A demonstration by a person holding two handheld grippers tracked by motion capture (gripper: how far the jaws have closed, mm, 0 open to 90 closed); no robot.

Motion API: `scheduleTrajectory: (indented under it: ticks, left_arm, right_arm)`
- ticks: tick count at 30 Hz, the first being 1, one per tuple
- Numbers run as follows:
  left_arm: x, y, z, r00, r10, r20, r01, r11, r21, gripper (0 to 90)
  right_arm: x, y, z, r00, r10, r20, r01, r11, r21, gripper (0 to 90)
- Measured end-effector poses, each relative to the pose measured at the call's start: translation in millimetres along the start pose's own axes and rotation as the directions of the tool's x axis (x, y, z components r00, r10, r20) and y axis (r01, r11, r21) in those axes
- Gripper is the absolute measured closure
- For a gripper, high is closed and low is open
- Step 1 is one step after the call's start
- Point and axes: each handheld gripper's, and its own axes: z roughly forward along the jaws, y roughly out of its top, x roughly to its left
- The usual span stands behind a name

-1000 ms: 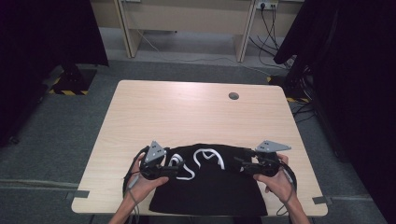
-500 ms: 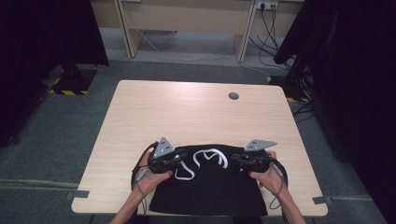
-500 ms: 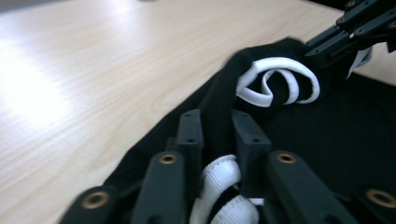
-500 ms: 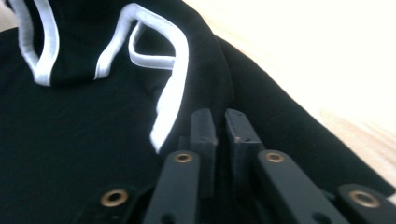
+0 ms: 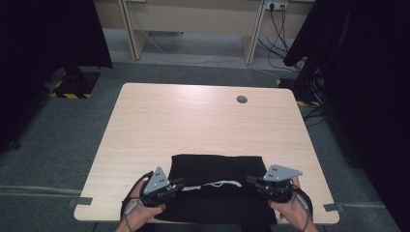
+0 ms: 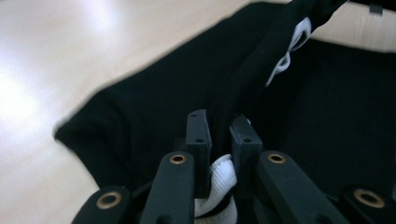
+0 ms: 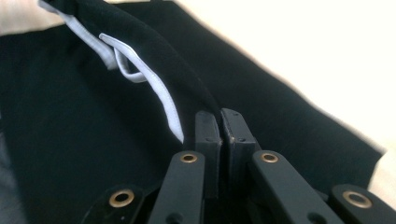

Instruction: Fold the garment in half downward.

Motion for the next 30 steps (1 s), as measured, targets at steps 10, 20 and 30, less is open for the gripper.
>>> scheduleTrajectory:
  ticks: [10,20,30]
  left_arm:
    - [-7.3,-16.8,8.7,0.9995,0.02,-0.026,-0.016,0.9911,0.132,72.6]
    - [5.8,-5.4,26.9,0.9957,0.032,-0.087,-0.018,0.9884,0.151,72.4]
    - [36.1,21.9,53.8,0.9892,0.03,-0.144,-0.014,0.9935,0.113,80.6]
  right_arm:
    - [17.9,-28.5,13.5,0.9998,0.0,-0.021,0.002,0.997,0.082,86.9]
    - [1.3,-24.1,27.3,1.0,-0.001,0.008,0.0,0.994,0.108,86.9]
    - [-51.8,7.1,52.3,0.9968,0.027,0.075,-0.035,0.993,0.109,87.2]
